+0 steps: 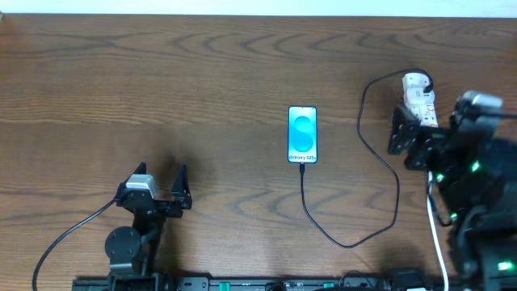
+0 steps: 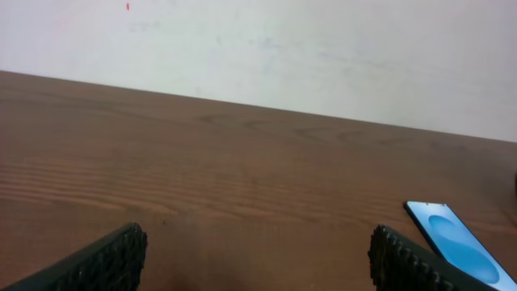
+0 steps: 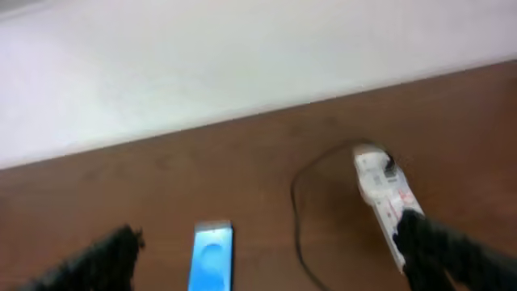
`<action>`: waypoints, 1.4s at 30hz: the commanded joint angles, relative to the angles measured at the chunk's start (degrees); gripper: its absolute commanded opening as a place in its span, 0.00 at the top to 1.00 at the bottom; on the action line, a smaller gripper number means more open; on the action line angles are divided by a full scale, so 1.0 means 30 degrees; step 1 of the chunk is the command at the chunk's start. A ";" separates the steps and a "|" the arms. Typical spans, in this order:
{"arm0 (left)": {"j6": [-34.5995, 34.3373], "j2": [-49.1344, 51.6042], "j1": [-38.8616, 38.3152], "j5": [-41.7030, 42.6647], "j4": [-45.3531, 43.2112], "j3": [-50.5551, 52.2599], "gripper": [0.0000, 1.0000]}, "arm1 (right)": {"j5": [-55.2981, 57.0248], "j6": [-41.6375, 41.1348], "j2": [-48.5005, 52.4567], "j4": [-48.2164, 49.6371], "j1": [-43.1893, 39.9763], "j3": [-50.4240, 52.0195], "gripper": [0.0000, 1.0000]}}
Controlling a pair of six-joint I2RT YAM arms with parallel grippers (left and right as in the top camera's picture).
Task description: Plug charger to phone and switch on socket
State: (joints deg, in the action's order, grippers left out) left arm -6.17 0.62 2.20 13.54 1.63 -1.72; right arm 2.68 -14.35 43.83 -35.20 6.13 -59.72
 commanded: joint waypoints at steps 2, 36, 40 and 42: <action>-0.0029 -0.0138 -0.0044 0.0102 0.0342 0.0495 0.12 | 0.0204 0.0517 -0.2980 0.3337 0.0095 0.4838 0.01; -0.0029 -0.0138 -0.0044 0.0102 0.0342 0.0495 0.12 | -0.0080 -0.0474 -1.4506 1.3362 -0.2659 1.9205 0.01; -0.0029 -0.0138 -0.0044 0.0102 0.0342 0.0495 0.12 | -0.0102 -0.0219 -1.4513 1.2845 -0.2659 1.9810 0.01; -0.0029 -0.0138 -0.0044 0.0102 0.0342 0.0495 0.12 | -0.0153 0.0554 -1.4513 1.2393 -0.2659 1.9810 0.01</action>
State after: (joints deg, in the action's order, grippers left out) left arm -6.17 0.62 2.20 13.56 1.63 -1.72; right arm 2.11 -14.98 0.71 3.09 -1.54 -0.78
